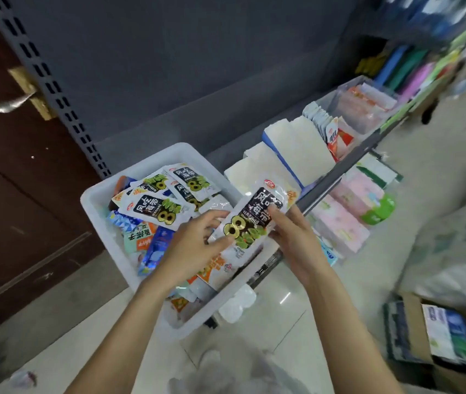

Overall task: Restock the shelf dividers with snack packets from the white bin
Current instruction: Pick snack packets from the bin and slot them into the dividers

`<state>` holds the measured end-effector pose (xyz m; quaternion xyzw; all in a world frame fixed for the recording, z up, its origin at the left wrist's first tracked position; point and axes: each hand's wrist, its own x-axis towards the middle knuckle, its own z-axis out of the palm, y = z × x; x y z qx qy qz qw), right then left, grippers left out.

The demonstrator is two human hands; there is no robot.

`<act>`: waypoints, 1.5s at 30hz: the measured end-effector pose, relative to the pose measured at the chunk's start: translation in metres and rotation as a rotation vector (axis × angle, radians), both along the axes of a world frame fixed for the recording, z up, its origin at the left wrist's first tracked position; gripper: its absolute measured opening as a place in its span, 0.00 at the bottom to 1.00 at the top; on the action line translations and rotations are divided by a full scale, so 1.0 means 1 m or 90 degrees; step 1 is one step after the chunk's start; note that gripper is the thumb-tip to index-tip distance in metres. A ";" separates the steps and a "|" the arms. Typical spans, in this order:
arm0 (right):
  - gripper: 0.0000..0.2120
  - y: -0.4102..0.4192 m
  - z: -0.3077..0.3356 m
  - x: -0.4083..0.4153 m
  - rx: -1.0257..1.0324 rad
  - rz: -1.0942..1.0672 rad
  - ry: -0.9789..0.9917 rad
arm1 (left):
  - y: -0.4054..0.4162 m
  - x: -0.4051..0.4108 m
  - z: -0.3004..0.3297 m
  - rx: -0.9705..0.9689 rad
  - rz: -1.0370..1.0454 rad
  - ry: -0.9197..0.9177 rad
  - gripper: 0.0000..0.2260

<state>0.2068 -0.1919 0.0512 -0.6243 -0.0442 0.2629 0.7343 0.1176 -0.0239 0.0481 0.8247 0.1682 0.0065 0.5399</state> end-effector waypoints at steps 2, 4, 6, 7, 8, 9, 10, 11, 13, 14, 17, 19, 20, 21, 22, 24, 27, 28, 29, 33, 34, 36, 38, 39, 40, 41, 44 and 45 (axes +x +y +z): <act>0.12 -0.029 0.005 0.022 -0.026 -0.053 -0.054 | -0.008 0.018 0.002 0.055 -0.037 -0.006 0.16; 0.10 -0.059 0.008 0.043 -0.058 -0.043 -0.119 | -0.019 0.036 0.006 0.101 -0.058 -0.007 0.15; 0.09 -0.088 0.010 0.063 -0.090 0.013 -0.159 | -0.036 0.055 0.008 0.137 -0.052 -0.008 0.14; 0.07 -0.101 0.009 0.074 -0.105 0.038 -0.171 | -0.046 0.065 0.009 0.153 -0.041 -0.010 0.13; 0.06 -0.113 0.008 0.085 -0.115 0.052 -0.181 | -0.059 0.076 0.010 0.159 -0.027 -0.016 0.11; 0.05 -0.125 0.004 0.096 -0.121 0.052 -0.185 | -0.072 0.088 0.009 0.150 -0.011 -0.032 0.09; 0.05 -0.136 0.001 0.109 -0.123 0.041 -0.182 | -0.087 0.101 0.008 0.129 0.006 -0.055 0.08; 0.06 -0.149 -0.003 0.123 -0.125 0.021 -0.174 | -0.101 0.115 0.006 0.102 0.021 -0.074 0.09; 0.06 -0.174 -0.010 0.152 -0.131 -0.013 -0.165 | -0.129 0.144 0.002 0.055 0.044 -0.085 0.09; 0.05 -0.187 -0.011 0.167 -0.136 -0.024 -0.162 | -0.141 0.157 -0.002 0.049 0.056 -0.078 0.10; 0.03 -0.222 -0.013 0.208 -0.123 -0.060 -0.123 | -0.169 0.187 -0.018 0.105 0.125 -0.063 0.13; 0.02 -0.235 -0.016 0.235 -0.101 -0.087 -0.105 | -0.180 0.202 -0.031 0.169 0.175 -0.057 0.13; 0.03 -0.238 -0.018 0.249 -0.088 -0.102 -0.096 | -0.184 0.209 -0.037 0.210 0.192 -0.051 0.13; 0.03 -0.237 -0.021 0.262 -0.077 -0.114 -0.084 | -0.186 0.216 -0.043 0.254 0.204 -0.043 0.12; 0.03 -0.233 -0.023 0.275 -0.072 -0.118 -0.078 | -0.188 0.223 -0.049 0.295 0.211 -0.034 0.10; 0.03 -0.220 -0.028 0.299 -0.090 -0.101 -0.095 | -0.187 0.242 -0.057 0.362 0.214 -0.011 0.09; 0.04 -0.191 -0.036 0.335 -0.121 -0.070 -0.152 | -0.185 0.275 -0.065 0.449 0.183 0.046 0.12; 0.05 -0.180 -0.039 0.347 -0.135 -0.060 -0.179 | -0.184 0.286 -0.068 0.473 0.167 0.067 0.14; 0.06 -0.171 -0.043 0.358 -0.158 -0.054 -0.205 | -0.183 0.295 -0.071 0.484 0.154 0.090 0.15; 0.06 -0.134 -0.058 0.377 -0.209 -0.007 -0.268 | -0.184 0.318 -0.080 0.427 0.152 0.115 0.15; 0.05 -0.126 -0.061 0.378 -0.216 0.004 -0.297 | -0.185 0.321 -0.082 0.413 0.158 0.115 0.14; 0.06 -0.115 -0.064 0.379 -0.257 0.025 -0.438 | -0.186 0.325 -0.085 0.395 0.174 0.114 0.12; 0.05 -0.110 -0.070 0.381 -0.296 0.049 -0.611 | -0.188 0.326 -0.088 0.378 0.207 0.120 0.10; 0.06 -0.109 -0.073 0.381 -0.292 0.083 -0.672 | -0.189 0.326 -0.090 0.368 0.226 0.122 0.09; 0.06 -0.110 -0.077 0.381 -0.289 0.137 -0.719 | -0.189 0.326 -0.092 0.359 0.243 0.123 0.09; 0.07 -0.112 -0.082 0.381 -0.295 0.199 -0.763 | -0.190 0.326 -0.093 0.350 0.258 0.124 0.08; 0.10 -0.124 -0.100 0.381 -0.344 0.345 -0.869 | -0.194 0.323 -0.093 0.323 0.285 0.118 0.07; 0.12 -0.128 -0.103 0.381 -0.352 0.375 -0.886 | -0.194 0.323 -0.093 0.319 0.287 0.115 0.08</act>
